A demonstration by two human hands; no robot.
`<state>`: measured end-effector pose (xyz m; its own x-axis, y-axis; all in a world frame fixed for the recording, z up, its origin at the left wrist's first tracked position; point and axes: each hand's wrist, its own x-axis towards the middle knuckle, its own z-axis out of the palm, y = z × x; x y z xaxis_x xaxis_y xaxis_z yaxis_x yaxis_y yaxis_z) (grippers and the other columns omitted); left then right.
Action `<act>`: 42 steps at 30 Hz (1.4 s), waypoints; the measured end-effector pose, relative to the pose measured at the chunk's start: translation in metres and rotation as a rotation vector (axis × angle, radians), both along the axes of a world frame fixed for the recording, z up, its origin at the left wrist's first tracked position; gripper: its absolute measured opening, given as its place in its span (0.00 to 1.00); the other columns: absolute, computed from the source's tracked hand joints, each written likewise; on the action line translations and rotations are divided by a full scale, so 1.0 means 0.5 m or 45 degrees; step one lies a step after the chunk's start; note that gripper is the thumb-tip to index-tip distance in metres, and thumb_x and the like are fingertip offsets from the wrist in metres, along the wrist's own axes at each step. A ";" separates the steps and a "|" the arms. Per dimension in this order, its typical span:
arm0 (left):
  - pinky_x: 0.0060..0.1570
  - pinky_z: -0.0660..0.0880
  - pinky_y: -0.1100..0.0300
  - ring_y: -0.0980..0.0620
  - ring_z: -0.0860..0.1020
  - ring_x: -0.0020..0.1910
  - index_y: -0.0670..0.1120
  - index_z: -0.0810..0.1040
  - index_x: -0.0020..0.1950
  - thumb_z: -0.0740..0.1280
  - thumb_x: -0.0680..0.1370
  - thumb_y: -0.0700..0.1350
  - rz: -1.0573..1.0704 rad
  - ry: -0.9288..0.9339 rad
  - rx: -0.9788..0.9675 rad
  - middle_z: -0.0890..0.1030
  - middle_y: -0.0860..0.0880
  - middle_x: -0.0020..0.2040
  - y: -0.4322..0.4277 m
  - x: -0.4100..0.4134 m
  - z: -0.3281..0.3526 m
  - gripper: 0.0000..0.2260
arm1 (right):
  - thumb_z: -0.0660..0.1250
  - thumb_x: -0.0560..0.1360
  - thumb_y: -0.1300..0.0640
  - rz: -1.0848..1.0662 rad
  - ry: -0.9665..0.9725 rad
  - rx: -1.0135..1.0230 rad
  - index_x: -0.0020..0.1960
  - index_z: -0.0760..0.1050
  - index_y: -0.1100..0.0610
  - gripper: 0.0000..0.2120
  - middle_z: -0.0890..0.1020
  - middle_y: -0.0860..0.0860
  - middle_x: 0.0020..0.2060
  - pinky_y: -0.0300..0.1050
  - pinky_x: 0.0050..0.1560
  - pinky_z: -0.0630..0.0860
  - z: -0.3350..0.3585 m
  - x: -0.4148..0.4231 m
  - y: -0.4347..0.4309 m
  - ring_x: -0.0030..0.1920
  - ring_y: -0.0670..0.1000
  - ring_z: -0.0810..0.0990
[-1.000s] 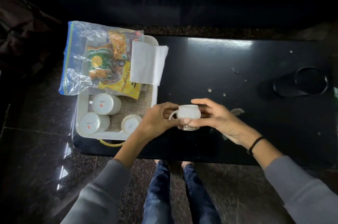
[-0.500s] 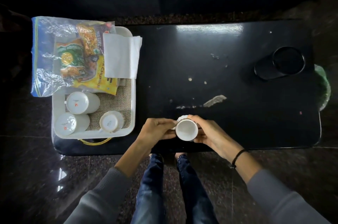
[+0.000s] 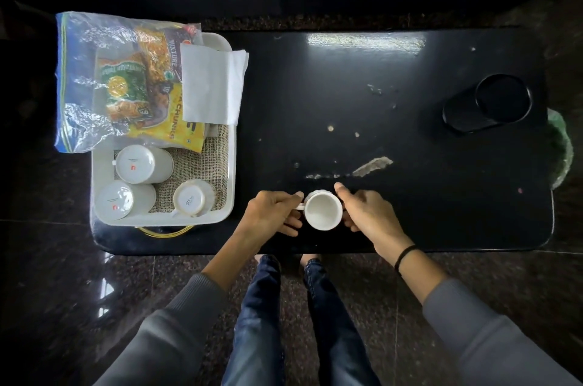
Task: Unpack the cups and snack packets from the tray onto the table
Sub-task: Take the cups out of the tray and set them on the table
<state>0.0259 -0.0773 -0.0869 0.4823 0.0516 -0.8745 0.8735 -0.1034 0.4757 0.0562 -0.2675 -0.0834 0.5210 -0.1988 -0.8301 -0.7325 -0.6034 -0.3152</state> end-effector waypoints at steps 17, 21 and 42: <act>0.56 0.73 0.51 0.46 0.78 0.56 0.47 0.83 0.57 0.70 0.77 0.41 -0.375 -0.689 1.041 0.84 0.48 0.54 0.186 -0.035 0.081 0.10 | 0.67 0.81 0.48 0.655 -0.538 0.105 0.49 0.82 0.56 0.12 0.85 0.49 0.42 0.43 0.43 0.74 0.061 0.052 0.252 0.47 0.50 0.82; 0.55 0.74 0.49 0.43 0.75 0.61 0.47 0.78 0.65 0.75 0.74 0.46 -0.465 -0.678 1.141 0.80 0.47 0.61 0.236 -0.075 0.068 0.20 | 0.68 0.80 0.49 0.792 -0.440 0.256 0.51 0.83 0.53 0.09 0.86 0.47 0.45 0.44 0.48 0.79 0.050 0.038 0.341 0.49 0.48 0.83; 0.43 0.78 0.55 0.49 0.77 0.58 0.50 0.74 0.69 0.78 0.68 0.49 -0.459 -0.887 1.020 0.79 0.52 0.60 0.208 -0.035 0.099 0.31 | 0.65 0.74 0.31 0.327 -0.275 0.516 0.50 0.80 0.49 0.22 0.89 0.45 0.42 0.44 0.47 0.82 0.080 0.046 0.302 0.39 0.41 0.88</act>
